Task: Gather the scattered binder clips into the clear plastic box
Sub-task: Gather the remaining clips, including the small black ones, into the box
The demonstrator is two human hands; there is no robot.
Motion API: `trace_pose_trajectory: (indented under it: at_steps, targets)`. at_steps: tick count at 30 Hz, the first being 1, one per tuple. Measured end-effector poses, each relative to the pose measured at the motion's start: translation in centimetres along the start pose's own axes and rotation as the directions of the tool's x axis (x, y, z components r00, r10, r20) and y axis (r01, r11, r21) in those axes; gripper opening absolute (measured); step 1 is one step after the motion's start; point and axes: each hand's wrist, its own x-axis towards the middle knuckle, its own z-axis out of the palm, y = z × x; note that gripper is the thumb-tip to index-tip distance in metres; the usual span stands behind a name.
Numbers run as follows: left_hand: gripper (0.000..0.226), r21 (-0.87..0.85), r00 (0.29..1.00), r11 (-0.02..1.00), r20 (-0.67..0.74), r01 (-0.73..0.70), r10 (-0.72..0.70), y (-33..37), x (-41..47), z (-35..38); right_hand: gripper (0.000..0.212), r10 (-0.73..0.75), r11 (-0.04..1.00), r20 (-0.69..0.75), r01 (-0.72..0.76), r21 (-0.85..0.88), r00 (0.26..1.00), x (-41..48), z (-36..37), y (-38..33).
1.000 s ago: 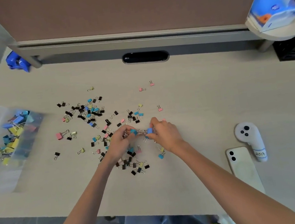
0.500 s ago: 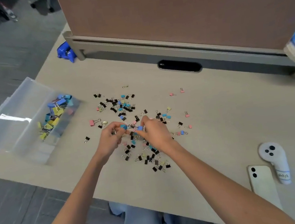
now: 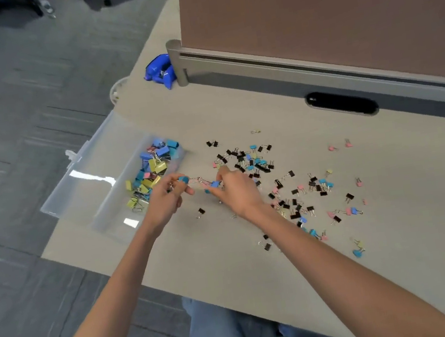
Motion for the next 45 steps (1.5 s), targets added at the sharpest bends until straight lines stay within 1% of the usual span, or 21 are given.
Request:
trace_pose_trajectory:
  at_steps: [4,7,9,13,15,18,21,25,28,32,34,35,37,38,40,42,45]
  targets:
    - [0.008,0.039,0.996,0.997,0.066,-0.070,0.067,-0.6,3.0,-6.1,0.040,0.056,0.998,-0.001,-0.056,0.019,0.998,2.9,2.5,-4.8]
    - [0.012,0.076,0.992,0.993,0.101,-0.088,0.080,-1.6,4.7,-10.6,0.039,0.089,0.996,0.002,-0.089,0.001,0.996,4.6,4.4,-7.9]
    - [0.010,0.105,0.988,0.990,0.130,-0.094,0.080,-2.3,5.0,-13.0,0.038,0.092,0.996,0.017,-0.092,-0.016,0.996,4.9,5.4,-9.8]
    - [0.009,0.157,0.975,0.982,0.213,-0.105,0.071,-3.7,5.8,-16.3,0.035,0.105,0.994,0.017,-0.104,-0.019,0.994,5.4,7.2,-12.5]
    - [0.008,0.188,0.971,0.975,0.228,-0.115,0.071,-4.3,6.1,-17.1,0.035,0.102,0.994,0.033,-0.100,-0.035,0.994,5.7,7.7,-13.3]
    - [0.011,0.257,0.952,0.953,0.296,-0.161,0.081,-4.8,6.7,-18.0,0.034,0.093,0.995,0.069,-0.090,-0.047,0.993,6.0,8.0,-14.4]
    - [0.011,0.371,0.921,0.900,0.381,-0.229,0.077,-5.4,7.2,-18.4,0.033,0.094,0.993,0.101,-0.086,-0.079,0.990,6.0,8.4,-14.8]
    - [0.010,0.530,0.901,0.799,0.433,-0.283,0.032,-5.6,7.5,-18.7,0.035,0.114,0.989,0.139,-0.099,-0.113,0.984,5.7,9.0,-15.0]
    - [0.015,0.577,0.899,0.755,0.437,-0.311,0.035,-5.6,7.4,-18.6,0.035,0.123,0.986,0.147,-0.104,-0.129,0.981,5.5,9.2,-15.1]
    - [0.020,0.700,0.901,0.602,0.427,-0.384,0.078,-5.7,7.0,-18.1,0.036,0.127,0.985,0.145,-0.106,-0.139,0.981,4.9,9.4,-15.1]
    - [0.022,0.720,0.898,0.559,0.426,-0.411,0.111,-5.6,6.7,-17.8,0.035,0.129,0.986,0.125,-0.115,-0.120,0.984,4.6,9.5,-15.1]
    - [0.022,0.717,0.897,0.561,0.427,-0.413,0.114,-5.6,6.7,-17.8,0.035,0.138,0.987,0.108,-0.128,-0.100,0.984,4.5,9.6,-15.0]
    - [0.020,0.697,0.901,0.603,0.423,-0.389,0.094,-5.7,6.7,-17.9,0.031,0.172,0.985,0.060,-0.172,-0.010,0.983,4.4,9.7,-14.9]
    - [0.019,0.676,0.905,0.637,0.418,-0.370,0.082,-5.8,6.8,-18.0,0.027,0.196,0.978,0.035,-0.198,0.058,0.980,4.4,9.8,-14.8]
    - [0.012,0.593,0.911,0.739,0.406,-0.320,0.068,-5.8,6.9,-18.3,0.020,0.242,0.949,-0.003,-0.236,0.209,0.970,4.5,10.3,-14.8]
    - [0.010,0.477,0.927,0.845,0.372,-0.241,0.055,-5.4,6.7,-18.4,0.019,0.268,0.913,-0.016,-0.249,0.323,0.963,4.6,10.9,-15.0]
    - [0.017,0.285,0.954,0.957,0.299,-0.054,-0.035,-4.6,6.5,-18.6,0.020,0.265,0.899,-0.031,-0.235,0.370,0.964,4.7,11.6,-15.4]
